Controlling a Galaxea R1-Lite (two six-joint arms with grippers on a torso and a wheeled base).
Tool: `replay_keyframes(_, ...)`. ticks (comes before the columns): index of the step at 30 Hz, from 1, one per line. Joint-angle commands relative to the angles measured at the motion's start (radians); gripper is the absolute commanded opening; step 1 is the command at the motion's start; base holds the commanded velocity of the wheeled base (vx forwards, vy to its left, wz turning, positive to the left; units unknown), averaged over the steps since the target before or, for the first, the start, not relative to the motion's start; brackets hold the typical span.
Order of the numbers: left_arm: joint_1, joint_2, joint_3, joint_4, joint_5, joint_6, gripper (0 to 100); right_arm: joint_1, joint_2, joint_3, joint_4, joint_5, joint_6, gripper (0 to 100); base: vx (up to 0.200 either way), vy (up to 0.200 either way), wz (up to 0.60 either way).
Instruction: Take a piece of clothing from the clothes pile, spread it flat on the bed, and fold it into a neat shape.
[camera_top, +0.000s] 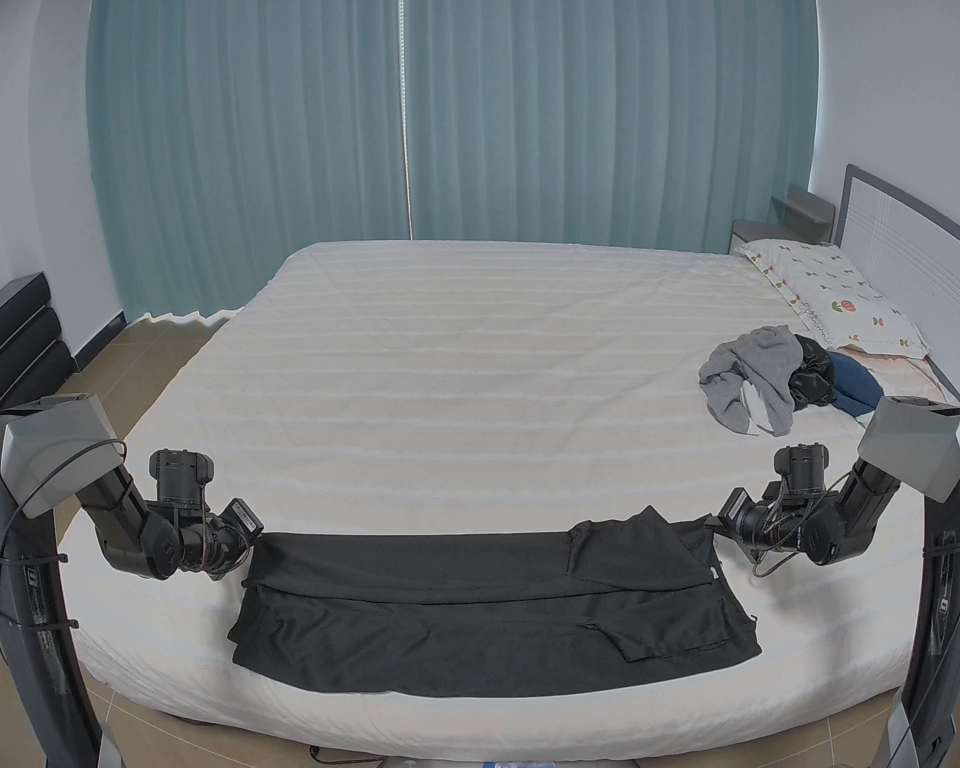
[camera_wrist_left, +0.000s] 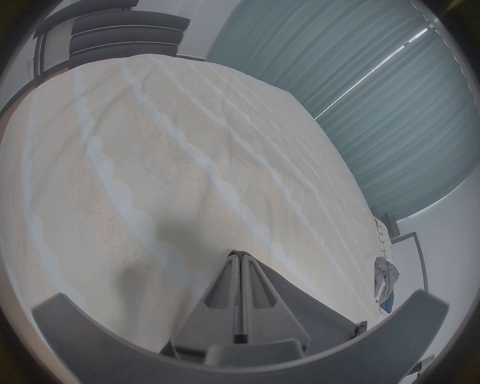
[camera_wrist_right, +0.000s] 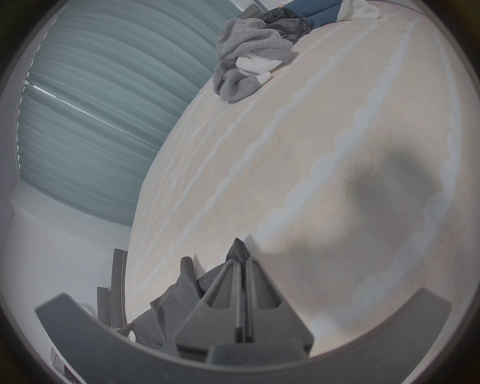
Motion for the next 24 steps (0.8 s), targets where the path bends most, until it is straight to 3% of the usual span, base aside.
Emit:
replay_keyframes(1,0.000,0.001,0.002,0.002,0.000,0.000,0,-0.003,0.000,0.003,-0.001,-0.002,-0.001,0,0.000,0.000,0.00)
replay_keyframes(2,0.000,0.001,0.002,0.002,0.000,0.000,0,-0.003,0.000,0.005,-0.001,-0.002,-0.001,0,0.000,0.000,0.00)
replay_keyframes(3,0.000,0.000,0.002,0.003,0.000,-0.002,100,-0.003,-0.002,0.006,-0.001,-0.002,-0.001,100,0.000,0.000,0.00)
replay_keyframes(9,0.002,-0.005,0.005,0.007,-0.003,-0.004,100,-0.009,-0.079,0.052,-0.030,0.003,0.005,100,0.000,0.000,0.00)
replay_keyframes(13,0.008,-0.011,0.025,0.002,-0.014,-0.004,100,-0.026,-0.178,0.140,-0.084,0.072,0.008,100,0.000,0.000,0.00)
replay_keyframes(14,0.011,-0.014,0.034,0.002,-0.018,-0.004,100,-0.018,-0.217,0.195,-0.113,0.153,0.000,100,0.000,0.000,0.00)
replay_keyframes(15,0.014,-0.019,0.041,0.000,-0.021,-0.004,100,-0.009,-0.232,0.215,-0.124,0.178,-0.008,100,0.000,0.000,0.00)
replay_keyframes(24,0.077,-0.082,0.114,-0.001,-0.158,-0.002,100,0.091,-0.241,0.233,-0.119,0.199,-0.190,100,0.000,0.000,0.00)
